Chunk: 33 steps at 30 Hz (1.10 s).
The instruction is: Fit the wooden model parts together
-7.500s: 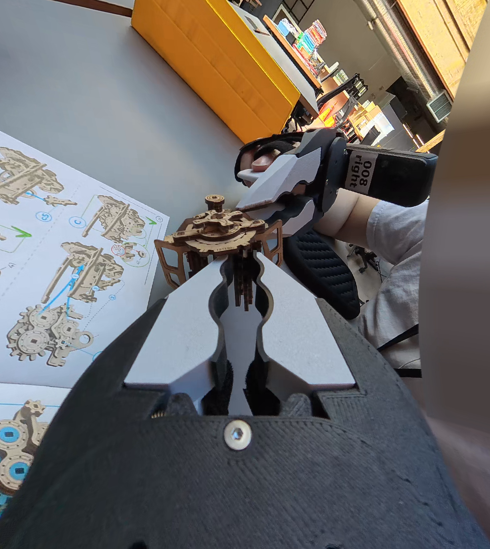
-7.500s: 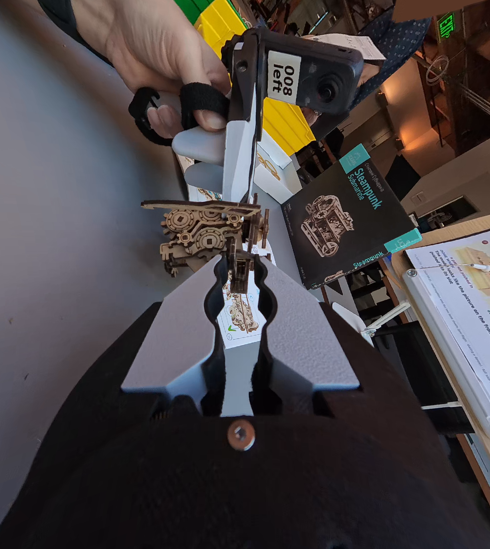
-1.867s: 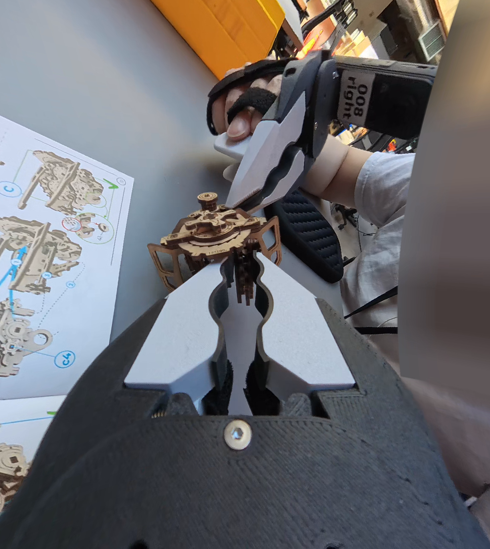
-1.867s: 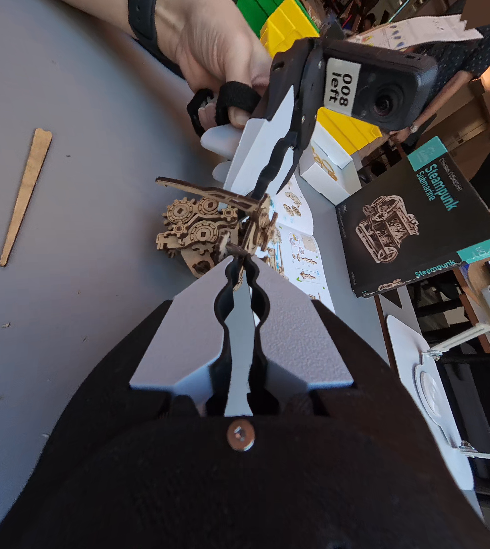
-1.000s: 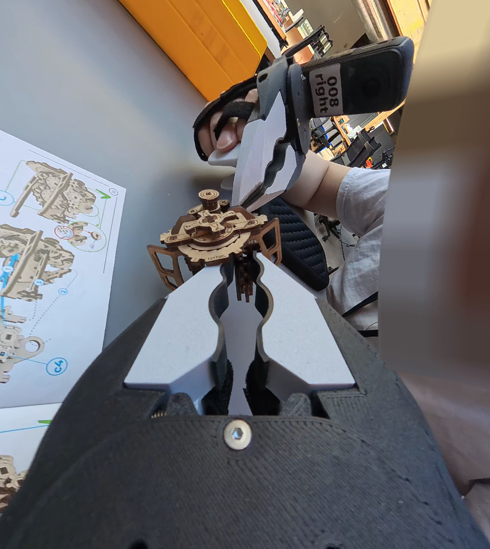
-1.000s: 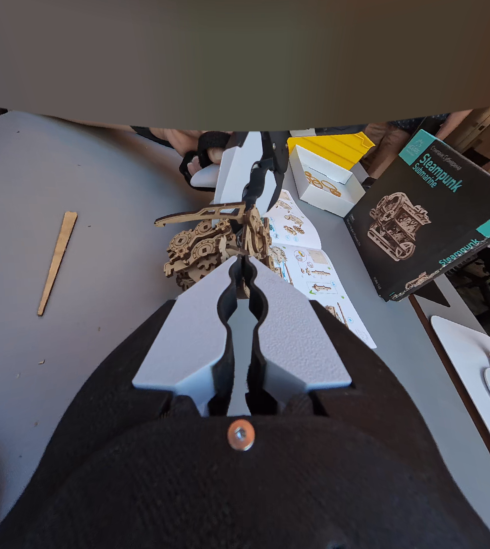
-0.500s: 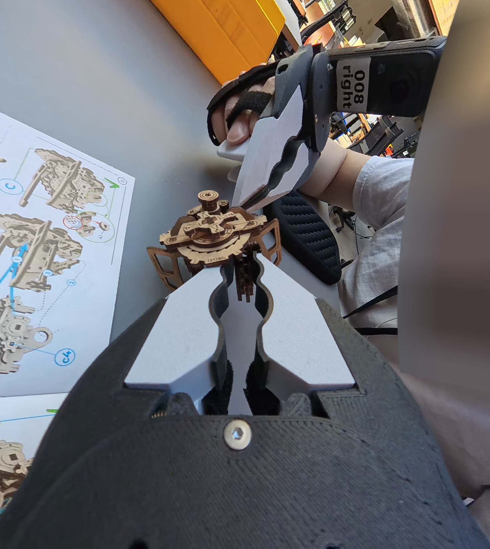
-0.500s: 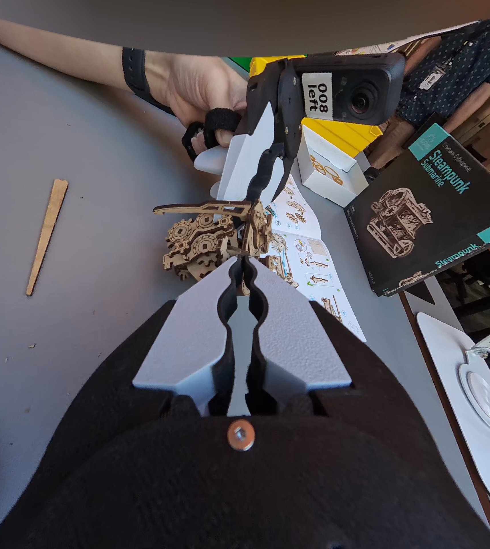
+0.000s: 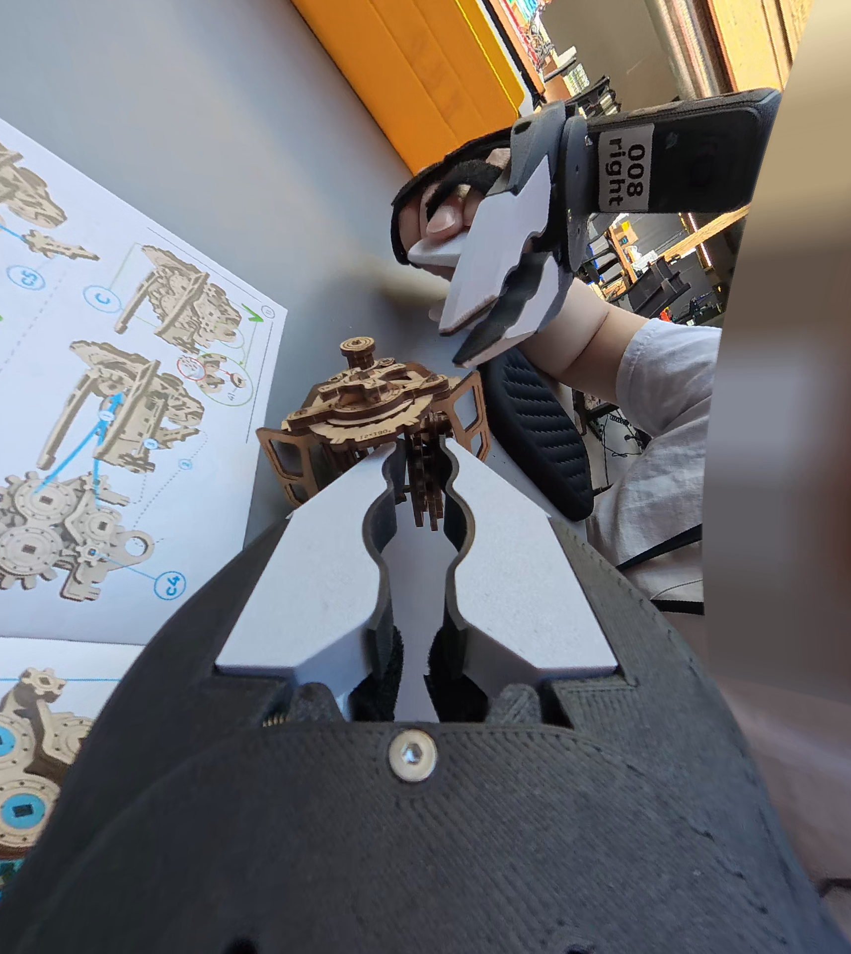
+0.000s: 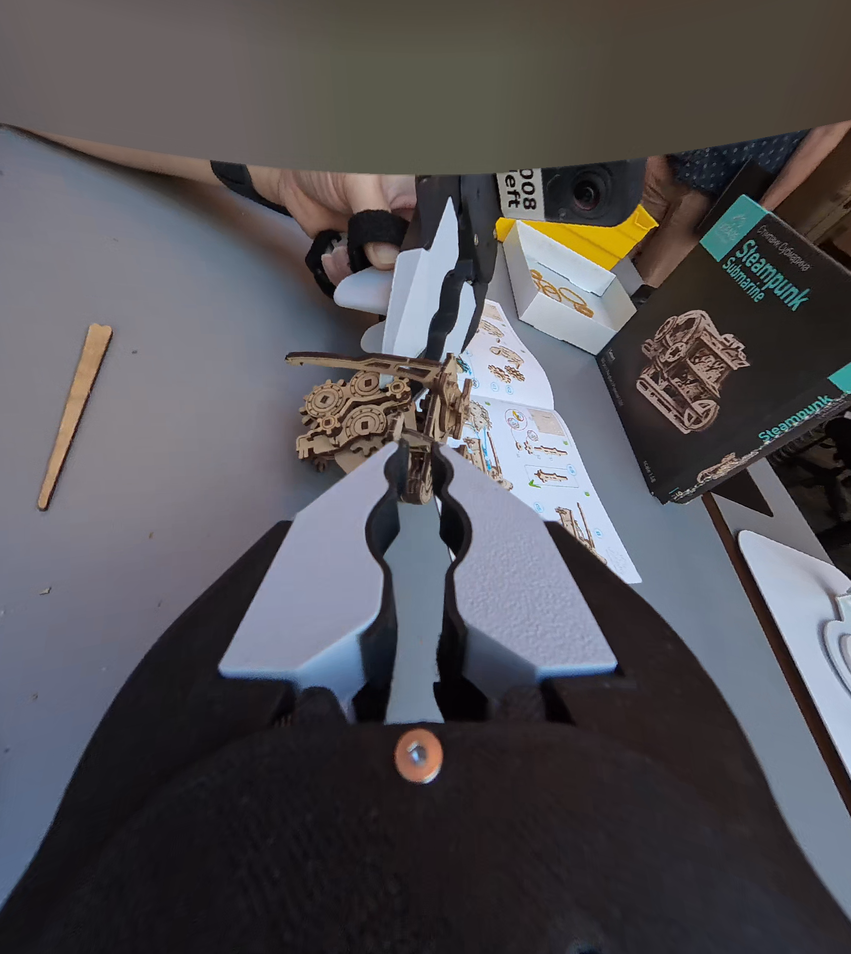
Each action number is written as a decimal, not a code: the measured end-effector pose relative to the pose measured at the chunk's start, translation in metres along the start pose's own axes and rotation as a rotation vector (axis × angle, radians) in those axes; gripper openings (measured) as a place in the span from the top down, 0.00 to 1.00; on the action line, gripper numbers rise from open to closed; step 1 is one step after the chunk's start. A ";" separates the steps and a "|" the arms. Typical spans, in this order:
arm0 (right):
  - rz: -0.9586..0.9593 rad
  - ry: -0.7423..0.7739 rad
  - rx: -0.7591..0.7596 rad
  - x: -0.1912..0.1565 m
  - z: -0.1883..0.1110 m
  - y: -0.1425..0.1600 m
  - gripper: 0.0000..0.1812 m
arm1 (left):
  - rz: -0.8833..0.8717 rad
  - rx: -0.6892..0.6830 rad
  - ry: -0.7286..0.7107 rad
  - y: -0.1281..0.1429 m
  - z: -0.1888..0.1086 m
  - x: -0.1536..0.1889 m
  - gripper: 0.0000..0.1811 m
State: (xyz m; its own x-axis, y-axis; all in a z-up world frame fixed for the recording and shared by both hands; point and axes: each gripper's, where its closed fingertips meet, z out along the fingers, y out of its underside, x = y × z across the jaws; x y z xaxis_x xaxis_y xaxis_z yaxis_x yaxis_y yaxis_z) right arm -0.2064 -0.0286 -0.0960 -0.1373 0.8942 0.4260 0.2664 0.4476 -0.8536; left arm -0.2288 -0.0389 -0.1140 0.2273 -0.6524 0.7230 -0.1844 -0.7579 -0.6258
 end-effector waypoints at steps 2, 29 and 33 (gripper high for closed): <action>0.029 -0.008 0.016 0.000 0.001 -0.002 0.90 | -0.012 0.012 -0.003 -0.001 -0.001 -0.001 0.95; 0.004 0.097 -0.089 0.007 0.011 0.017 0.99 | -0.093 -0.064 0.002 0.011 0.002 0.001 0.89; 0.006 0.098 -0.088 0.007 0.011 0.018 0.99 | -0.110 -0.095 0.004 0.018 0.009 -0.001 0.88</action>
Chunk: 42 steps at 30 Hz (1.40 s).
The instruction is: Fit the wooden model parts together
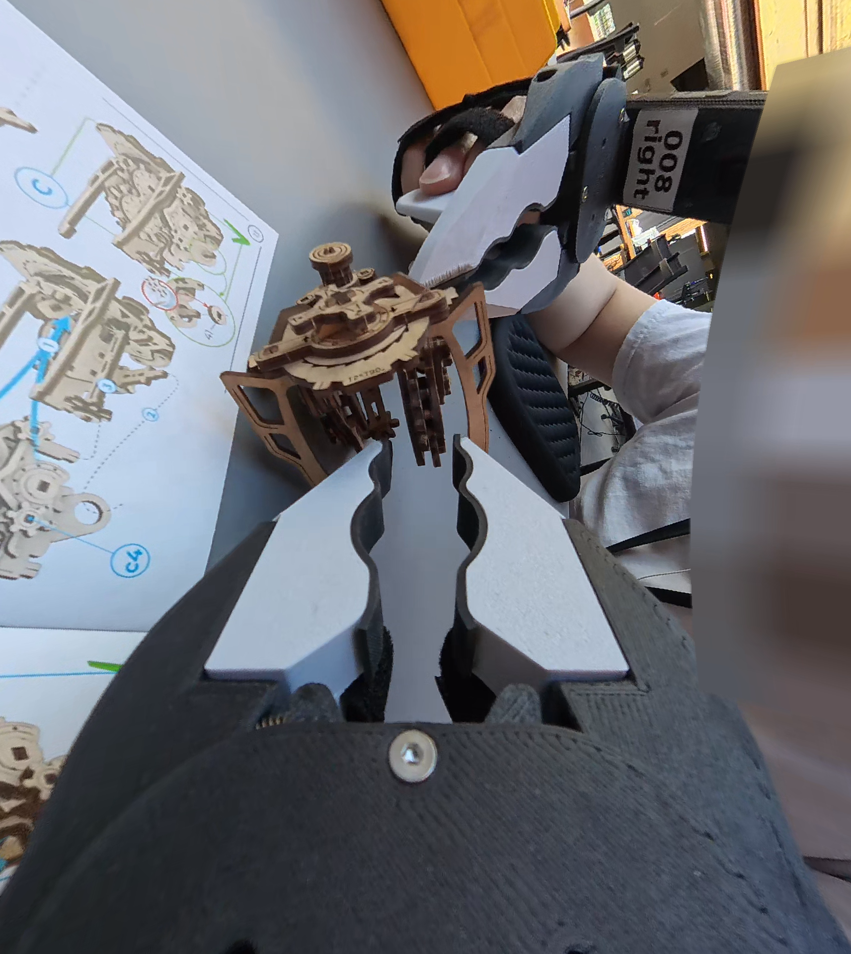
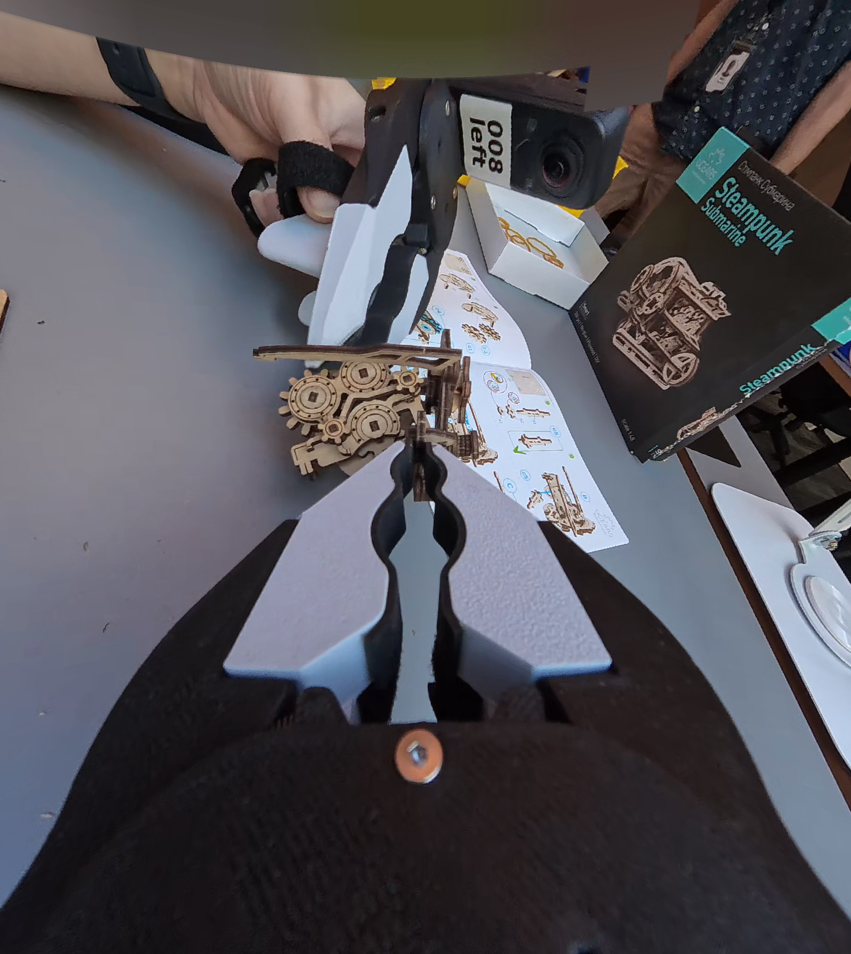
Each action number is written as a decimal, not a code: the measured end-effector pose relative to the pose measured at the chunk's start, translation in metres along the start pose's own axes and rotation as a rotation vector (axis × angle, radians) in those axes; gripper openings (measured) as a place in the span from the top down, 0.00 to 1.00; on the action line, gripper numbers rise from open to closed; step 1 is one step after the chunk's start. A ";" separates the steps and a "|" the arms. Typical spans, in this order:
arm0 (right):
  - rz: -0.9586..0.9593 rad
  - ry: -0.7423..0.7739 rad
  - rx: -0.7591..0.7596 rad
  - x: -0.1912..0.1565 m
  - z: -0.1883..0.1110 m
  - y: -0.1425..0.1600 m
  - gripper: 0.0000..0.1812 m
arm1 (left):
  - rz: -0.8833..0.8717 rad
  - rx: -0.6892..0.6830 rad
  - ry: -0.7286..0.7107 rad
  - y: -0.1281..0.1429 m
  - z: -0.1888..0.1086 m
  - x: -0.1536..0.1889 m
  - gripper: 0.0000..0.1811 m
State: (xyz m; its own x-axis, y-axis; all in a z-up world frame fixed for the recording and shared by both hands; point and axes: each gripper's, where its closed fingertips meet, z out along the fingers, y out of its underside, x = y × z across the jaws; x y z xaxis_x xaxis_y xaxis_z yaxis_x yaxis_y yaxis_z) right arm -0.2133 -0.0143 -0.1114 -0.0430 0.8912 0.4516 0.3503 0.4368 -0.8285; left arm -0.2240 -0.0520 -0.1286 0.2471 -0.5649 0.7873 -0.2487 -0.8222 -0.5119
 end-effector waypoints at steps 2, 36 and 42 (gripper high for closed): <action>0.003 0.001 -0.001 0.001 0.000 0.000 0.99 | -0.009 0.002 0.008 0.000 0.002 -0.001 0.88; 0.024 -0.127 0.131 -0.001 -0.020 -0.024 0.83 | 0.044 0.023 0.039 -0.003 -0.003 0.006 0.94; -0.004 -0.120 0.107 0.001 -0.020 -0.021 0.79 | 0.045 0.004 0.064 0.000 -0.003 0.008 0.94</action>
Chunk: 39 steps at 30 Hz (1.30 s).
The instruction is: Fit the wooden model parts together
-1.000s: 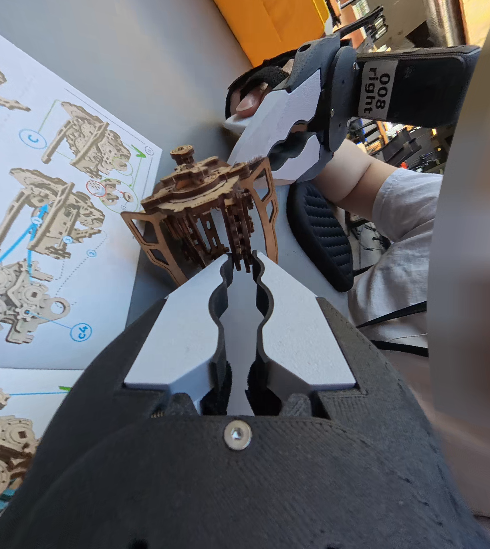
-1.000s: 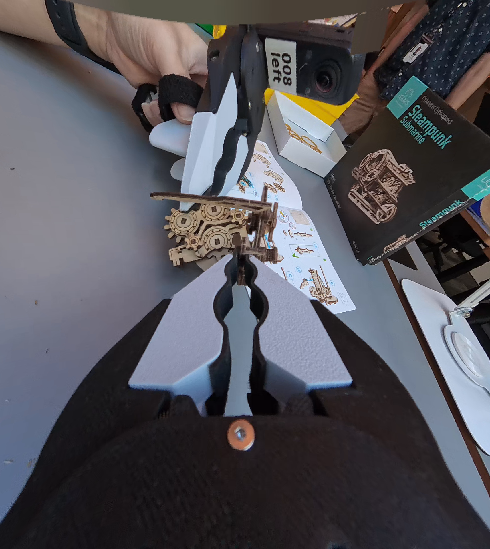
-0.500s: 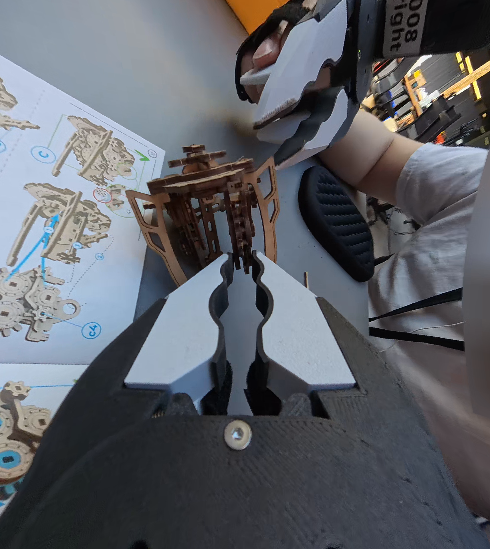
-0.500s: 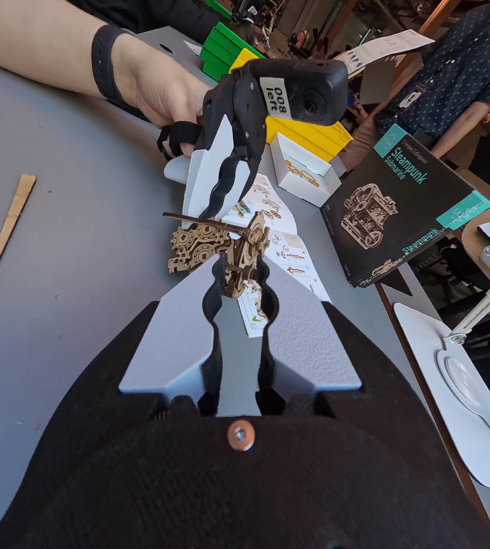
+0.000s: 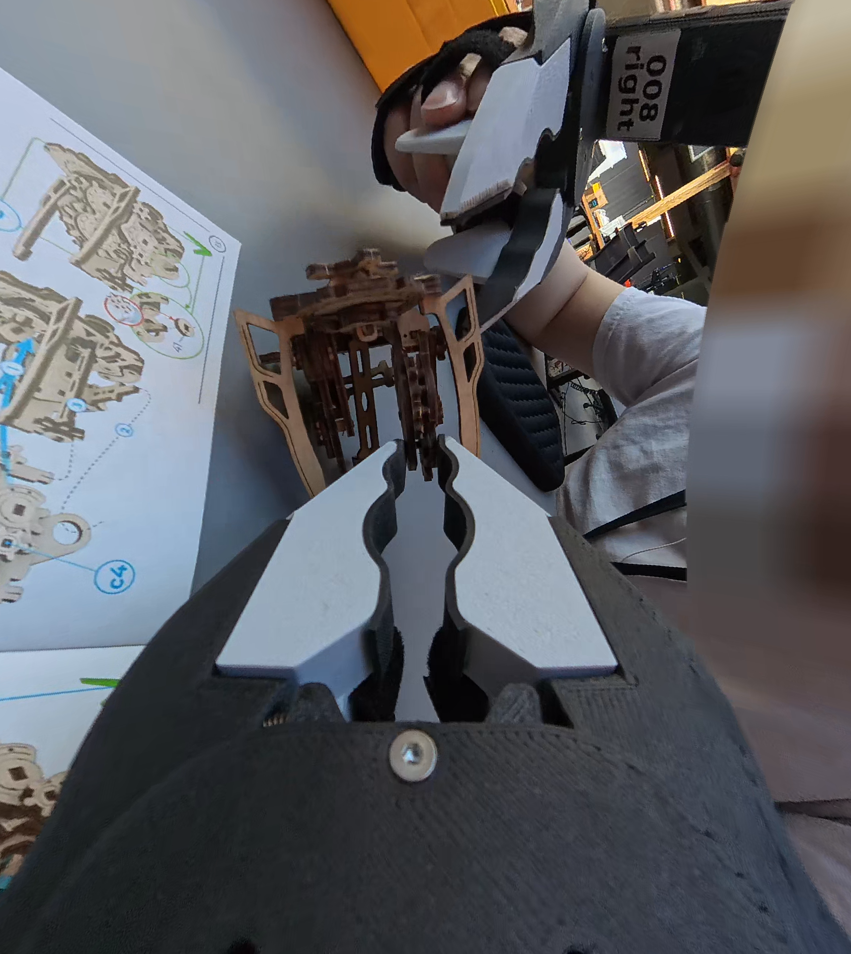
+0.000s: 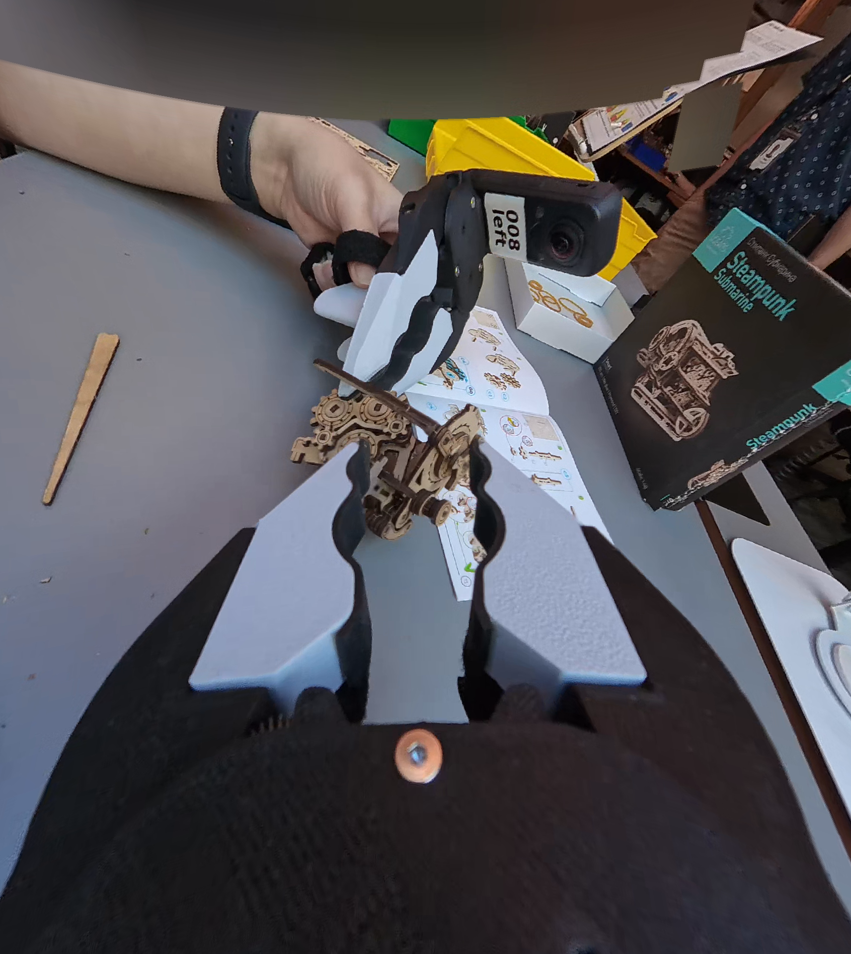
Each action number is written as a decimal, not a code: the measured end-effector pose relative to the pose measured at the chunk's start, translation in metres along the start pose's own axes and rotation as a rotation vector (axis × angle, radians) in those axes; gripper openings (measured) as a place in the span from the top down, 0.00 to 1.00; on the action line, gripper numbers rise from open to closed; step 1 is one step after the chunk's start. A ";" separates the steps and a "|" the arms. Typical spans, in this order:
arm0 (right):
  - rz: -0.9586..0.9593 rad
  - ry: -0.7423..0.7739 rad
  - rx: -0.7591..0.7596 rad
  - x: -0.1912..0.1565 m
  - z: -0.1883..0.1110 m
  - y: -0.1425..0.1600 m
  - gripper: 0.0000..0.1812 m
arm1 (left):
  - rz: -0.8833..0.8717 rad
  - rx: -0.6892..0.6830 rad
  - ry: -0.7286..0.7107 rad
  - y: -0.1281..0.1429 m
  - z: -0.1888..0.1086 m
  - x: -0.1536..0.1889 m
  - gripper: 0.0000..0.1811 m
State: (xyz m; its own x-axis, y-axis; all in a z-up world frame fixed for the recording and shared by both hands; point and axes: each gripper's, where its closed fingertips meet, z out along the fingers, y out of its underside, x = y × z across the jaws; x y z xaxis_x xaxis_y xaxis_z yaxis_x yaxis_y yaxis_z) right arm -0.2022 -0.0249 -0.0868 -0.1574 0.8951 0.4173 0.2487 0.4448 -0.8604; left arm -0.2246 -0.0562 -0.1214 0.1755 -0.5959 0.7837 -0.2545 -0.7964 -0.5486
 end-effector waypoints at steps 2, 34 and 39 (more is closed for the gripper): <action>-0.023 -0.005 0.002 -0.002 0.001 -0.005 0.79 | 0.023 -0.018 0.018 0.002 0.001 0.005 0.95; -0.629 -0.121 -0.392 -0.051 0.011 0.012 0.73 | 0.136 -0.105 0.044 0.012 0.002 0.017 0.95; -0.604 -0.134 -0.430 -0.054 0.012 0.015 0.75 | 0.160 -0.121 0.029 0.014 0.004 0.018 0.95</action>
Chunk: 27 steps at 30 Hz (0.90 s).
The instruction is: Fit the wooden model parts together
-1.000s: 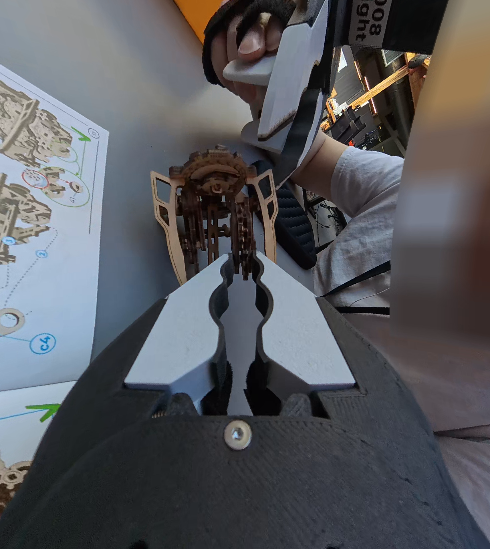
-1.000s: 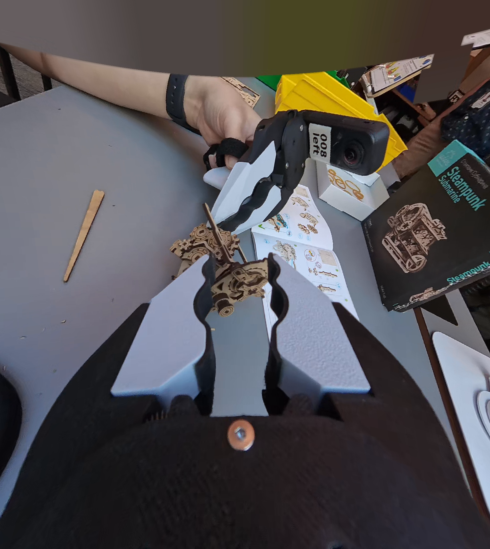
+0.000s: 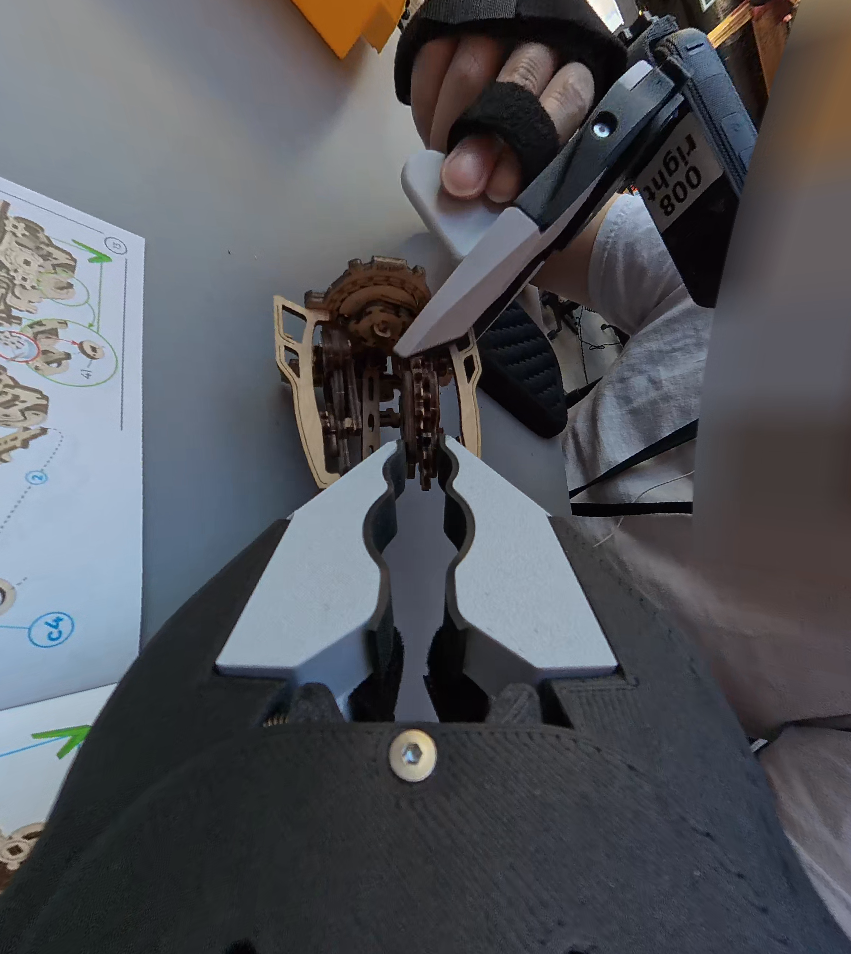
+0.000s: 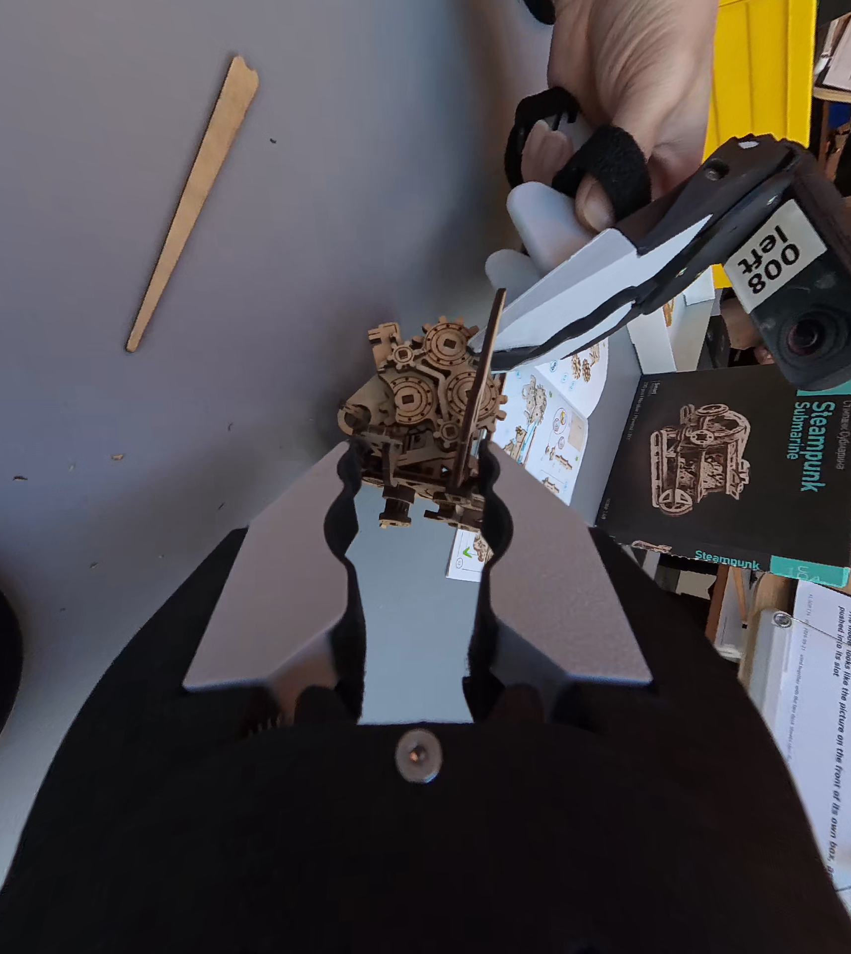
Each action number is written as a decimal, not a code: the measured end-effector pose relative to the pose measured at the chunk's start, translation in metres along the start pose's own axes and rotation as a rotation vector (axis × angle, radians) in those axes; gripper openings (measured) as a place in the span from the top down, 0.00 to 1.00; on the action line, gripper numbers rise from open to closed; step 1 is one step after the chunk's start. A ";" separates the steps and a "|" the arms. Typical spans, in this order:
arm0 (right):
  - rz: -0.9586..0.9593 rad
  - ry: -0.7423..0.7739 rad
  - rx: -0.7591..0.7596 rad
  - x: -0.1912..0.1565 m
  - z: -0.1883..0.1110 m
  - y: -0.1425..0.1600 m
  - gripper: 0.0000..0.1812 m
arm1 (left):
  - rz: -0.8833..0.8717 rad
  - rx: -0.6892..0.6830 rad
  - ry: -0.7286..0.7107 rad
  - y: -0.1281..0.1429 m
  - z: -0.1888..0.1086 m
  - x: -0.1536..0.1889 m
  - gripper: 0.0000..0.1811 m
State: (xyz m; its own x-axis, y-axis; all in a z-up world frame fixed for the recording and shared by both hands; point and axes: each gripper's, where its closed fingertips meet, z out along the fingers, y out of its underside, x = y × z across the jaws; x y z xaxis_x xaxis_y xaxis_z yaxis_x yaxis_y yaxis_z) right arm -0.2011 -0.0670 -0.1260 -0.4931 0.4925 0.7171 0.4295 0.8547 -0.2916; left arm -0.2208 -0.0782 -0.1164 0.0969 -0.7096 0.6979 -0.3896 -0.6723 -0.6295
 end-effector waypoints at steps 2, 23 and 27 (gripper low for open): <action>0.000 -0.015 -0.001 -0.003 0.000 0.000 0.81 | -0.006 0.009 0.007 -0.001 0.000 0.000 0.95; 0.071 0.025 0.040 0.003 0.003 0.003 0.83 | -0.052 0.171 -0.186 -0.002 -0.044 -0.007 0.75; 0.065 0.030 0.037 0.003 0.004 0.003 0.83 | -0.035 0.211 -0.233 0.010 -0.021 0.003 0.74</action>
State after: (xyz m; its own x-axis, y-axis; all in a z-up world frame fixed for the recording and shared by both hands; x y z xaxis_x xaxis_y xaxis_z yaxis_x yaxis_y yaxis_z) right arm -0.2043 -0.0622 -0.1268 -0.4421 0.5422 0.7145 0.4313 0.8270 -0.3607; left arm -0.2435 -0.0827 -0.1139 0.3237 -0.6984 0.6383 -0.1860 -0.7084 -0.6808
